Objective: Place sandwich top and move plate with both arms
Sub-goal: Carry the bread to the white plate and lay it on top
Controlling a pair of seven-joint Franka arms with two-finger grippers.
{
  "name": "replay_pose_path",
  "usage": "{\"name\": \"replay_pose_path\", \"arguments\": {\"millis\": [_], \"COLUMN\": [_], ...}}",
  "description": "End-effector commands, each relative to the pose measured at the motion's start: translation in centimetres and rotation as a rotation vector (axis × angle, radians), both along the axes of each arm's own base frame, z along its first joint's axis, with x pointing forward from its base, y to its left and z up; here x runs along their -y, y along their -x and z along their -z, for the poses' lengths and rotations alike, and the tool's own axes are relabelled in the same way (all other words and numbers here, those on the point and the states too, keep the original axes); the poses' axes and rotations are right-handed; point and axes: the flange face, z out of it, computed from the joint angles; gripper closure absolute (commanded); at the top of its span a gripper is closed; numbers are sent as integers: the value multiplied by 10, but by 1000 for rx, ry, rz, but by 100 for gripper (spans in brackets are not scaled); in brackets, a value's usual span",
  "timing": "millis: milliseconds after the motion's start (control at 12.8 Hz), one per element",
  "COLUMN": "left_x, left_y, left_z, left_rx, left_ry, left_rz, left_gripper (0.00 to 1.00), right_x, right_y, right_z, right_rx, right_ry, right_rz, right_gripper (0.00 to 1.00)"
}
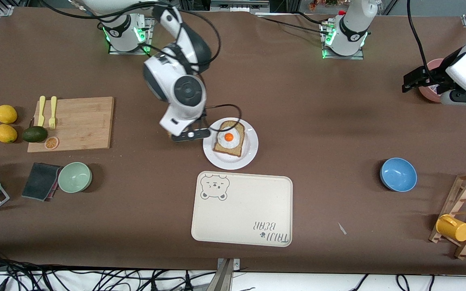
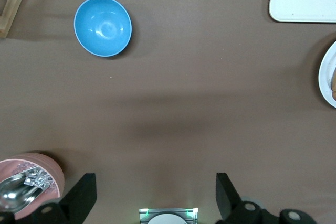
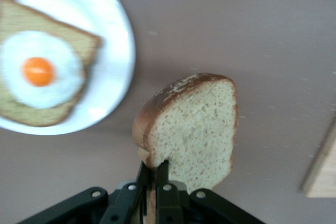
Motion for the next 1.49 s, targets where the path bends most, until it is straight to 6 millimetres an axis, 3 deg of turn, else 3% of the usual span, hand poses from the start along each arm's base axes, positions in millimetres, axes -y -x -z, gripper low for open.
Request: {"name": "replay_pose_path", "arguments": {"millis": [0,235,706,784,1255,1412], "left_x": [1,1,0,0,2,4], "left_y": [0,-1,0,0,0,1], "left_z": [-6,-6,-5,-5,-5,-7], "left_rx": [8,6,3,3,3,8], "left_ry": [-4,-4,-4,-4,-4,-4], "left_rz": [-7,-7,-8,-8,-4,-1], "left_gripper": [0,0,0,0,0,0], "right_x": [-51,-85,-110,-112,-104,-83], "right_y": [-5,2,3,4,-6,-18], "right_z": [-2,10,33,35,23,-5], "right_rx": [31,91,161,172,175,158], "right_ry": [-58,-134,-226,-239,-256,-248], "right_rz": [-24,-63,-90,-73,-62,-27], "right_gripper": [100,100,98,3,0,0]}}
